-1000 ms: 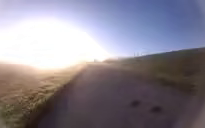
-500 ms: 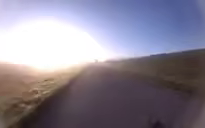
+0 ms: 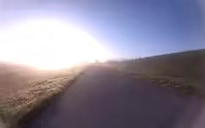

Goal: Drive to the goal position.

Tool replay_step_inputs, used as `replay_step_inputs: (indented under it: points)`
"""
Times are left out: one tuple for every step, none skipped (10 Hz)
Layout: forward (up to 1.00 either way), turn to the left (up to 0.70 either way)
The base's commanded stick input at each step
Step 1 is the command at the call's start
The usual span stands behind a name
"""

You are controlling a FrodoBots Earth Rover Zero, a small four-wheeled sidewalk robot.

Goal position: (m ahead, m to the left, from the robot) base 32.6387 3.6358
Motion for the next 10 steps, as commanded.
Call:
replay_step_inputs:
  points:
    - [1.00, 0.00]
    - [1.00, 0.00]
    - [1.00, 0.00]
    - [1.00, 0.00]
    - [1.00, 0.00]
    - [1.00, 0.00]
    - [1.00, 0.00]
    - [1.00, 0.00]
    - [1.00, 0.00]
    - [1.00, 0.00]
